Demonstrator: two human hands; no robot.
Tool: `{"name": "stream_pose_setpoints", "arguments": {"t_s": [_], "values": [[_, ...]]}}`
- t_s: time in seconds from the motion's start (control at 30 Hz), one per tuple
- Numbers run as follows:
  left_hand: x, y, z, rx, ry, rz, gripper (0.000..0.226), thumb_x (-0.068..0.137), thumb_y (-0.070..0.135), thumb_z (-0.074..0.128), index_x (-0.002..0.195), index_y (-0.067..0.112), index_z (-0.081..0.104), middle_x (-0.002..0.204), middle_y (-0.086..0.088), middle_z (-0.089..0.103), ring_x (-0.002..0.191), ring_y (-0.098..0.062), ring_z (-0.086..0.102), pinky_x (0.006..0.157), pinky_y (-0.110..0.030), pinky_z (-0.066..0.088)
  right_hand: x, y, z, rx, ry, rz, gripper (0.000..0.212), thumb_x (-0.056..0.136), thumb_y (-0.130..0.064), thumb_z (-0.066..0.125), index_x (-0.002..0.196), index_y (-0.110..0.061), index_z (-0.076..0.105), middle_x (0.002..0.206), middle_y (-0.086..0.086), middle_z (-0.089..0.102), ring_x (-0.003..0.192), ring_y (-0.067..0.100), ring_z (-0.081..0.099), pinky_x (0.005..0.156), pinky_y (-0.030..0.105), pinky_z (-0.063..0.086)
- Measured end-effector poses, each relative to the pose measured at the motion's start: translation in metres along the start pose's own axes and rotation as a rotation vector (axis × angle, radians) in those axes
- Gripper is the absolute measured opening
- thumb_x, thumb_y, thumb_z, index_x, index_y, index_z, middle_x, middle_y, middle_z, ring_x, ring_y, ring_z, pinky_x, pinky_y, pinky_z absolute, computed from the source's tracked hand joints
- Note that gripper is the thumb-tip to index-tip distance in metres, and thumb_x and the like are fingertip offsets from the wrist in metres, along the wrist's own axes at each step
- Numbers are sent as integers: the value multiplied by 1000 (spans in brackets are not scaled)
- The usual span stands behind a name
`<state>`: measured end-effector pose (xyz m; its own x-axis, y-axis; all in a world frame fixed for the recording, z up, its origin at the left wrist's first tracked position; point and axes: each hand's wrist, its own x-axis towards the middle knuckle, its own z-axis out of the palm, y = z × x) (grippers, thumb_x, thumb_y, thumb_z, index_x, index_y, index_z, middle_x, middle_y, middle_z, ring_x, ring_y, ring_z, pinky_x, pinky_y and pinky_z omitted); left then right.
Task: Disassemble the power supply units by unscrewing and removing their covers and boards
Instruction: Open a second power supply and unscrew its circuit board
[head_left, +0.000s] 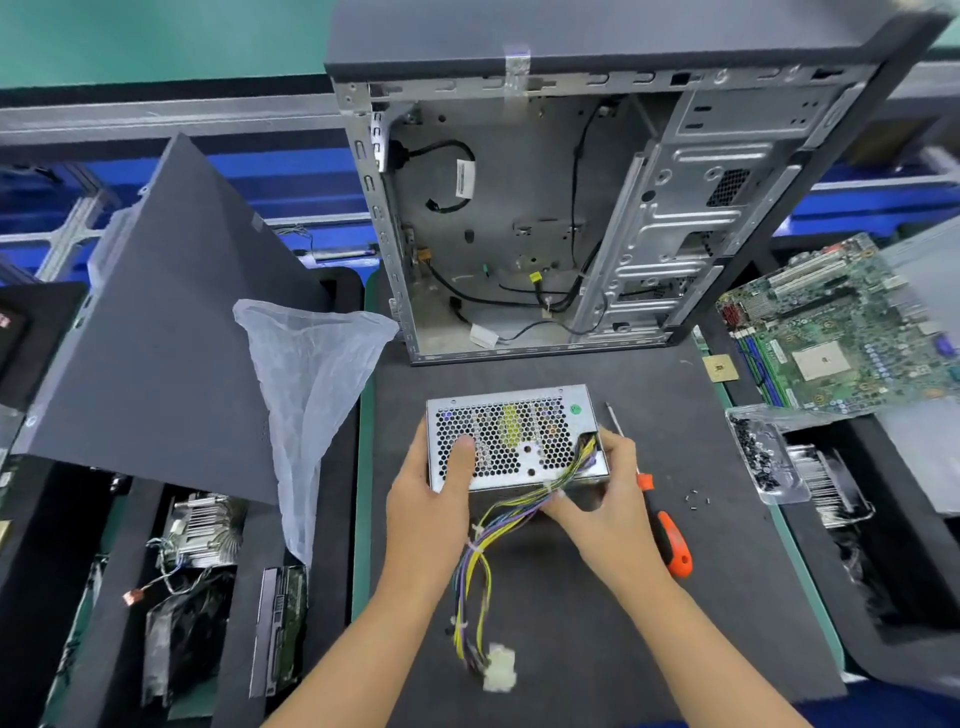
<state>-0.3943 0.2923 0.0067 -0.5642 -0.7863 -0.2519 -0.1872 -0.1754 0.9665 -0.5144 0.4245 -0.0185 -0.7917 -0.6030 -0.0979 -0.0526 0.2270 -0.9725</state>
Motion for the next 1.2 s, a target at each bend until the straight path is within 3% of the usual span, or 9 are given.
{"name": "stream_pose_setpoints", "arguments": {"t_s": [0.1, 0.17, 0.3, 0.4, 0.63, 0.77, 0.9, 1.1, 1.2], "values": [[-1, 4, -2, 42, -41, -5, 36, 92, 49, 65, 126, 40, 63, 117, 19, 71, 112, -3, 66, 105, -43, 48, -1, -4, -1, 0, -60, -20, 97, 68, -53, 83, 149, -44, 29, 141, -26, 50, 133, 0, 45, 110, 30, 39], [-1, 5, -4, 58, -71, -20, 37, 89, 49, 68, 124, 43, 62, 117, 19, 71, 110, -3, 66, 103, -43, 49, 1, -7, -2, -27, -84, -25, 104, 71, -51, 83, 154, -40, 22, 151, -21, 41, 140, 0, 37, 116, 37, 33], [-5, 7, -5, 90, -72, -38, 45, 89, 41, 75, 130, 41, 57, 117, 21, 70, 109, 0, 65, 102, -40, 50, 3, -3, -2, -63, -79, -27, 98, 78, -26, 84, 155, -36, 25, 136, -27, 55, 129, -5, 48, 109, 25, 41], [-6, 10, 0, 36, -21, -62, 45, 91, 32, 72, 134, 32, 57, 117, 16, 71, 110, -5, 67, 103, -42, 50, 4, 2, 1, -41, -43, -61, 87, 81, -19, 81, 153, -28, 33, 129, -25, 61, 123, -2, 55, 99, 13, 43], [-12, 13, 9, 90, 109, -48, 44, 90, 33, 73, 132, 31, 59, 108, 25, 71, 100, 7, 66, 95, -28, 52, 2, 7, 6, -57, 39, -111, 79, 83, -12, 75, 150, -30, 38, 130, -23, 61, 125, 1, 54, 103, 21, 44], [-14, 12, 13, 85, 151, -42, 41, 90, 34, 73, 129, 32, 60, 105, 29, 70, 98, 10, 64, 88, -20, 49, -2, 6, 9, -55, 76, -121, 73, 82, -21, 70, 148, -30, 41, 127, -24, 63, 123, 2, 56, 102, 25, 47], [-17, 11, 14, 96, 182, -44, 41, 89, 37, 74, 127, 31, 62, 104, 30, 70, 96, 11, 64, 85, -18, 49, -5, 7, 10, -73, 99, -105, 73, 82, -18, 69, 148, -33, 41, 124, -24, 64, 121, 5, 58, 102, 35, 49], [-19, 14, 15, 75, 217, -35, 35, 88, 38, 75, 121, 33, 66, 102, 28, 72, 96, 9, 66, 87, -23, 50, -8, -4, 9, -106, 99, -118, 72, 82, -38, 69, 146, -44, 38, 122, -30, 63, 117, -2, 58, 96, 19, 46], [-13, 16, 14, 93, 239, -23, 34, 86, 56, 70, 114, 36, 69, 99, 25, 72, 95, 6, 66, 88, -27, 52, -4, -14, 9, -175, 145, -111, 72, 77, -47, 66, 144, -45, 40, 98, -42, 62, 93, -12, 61, 79, 6, 45]]}}
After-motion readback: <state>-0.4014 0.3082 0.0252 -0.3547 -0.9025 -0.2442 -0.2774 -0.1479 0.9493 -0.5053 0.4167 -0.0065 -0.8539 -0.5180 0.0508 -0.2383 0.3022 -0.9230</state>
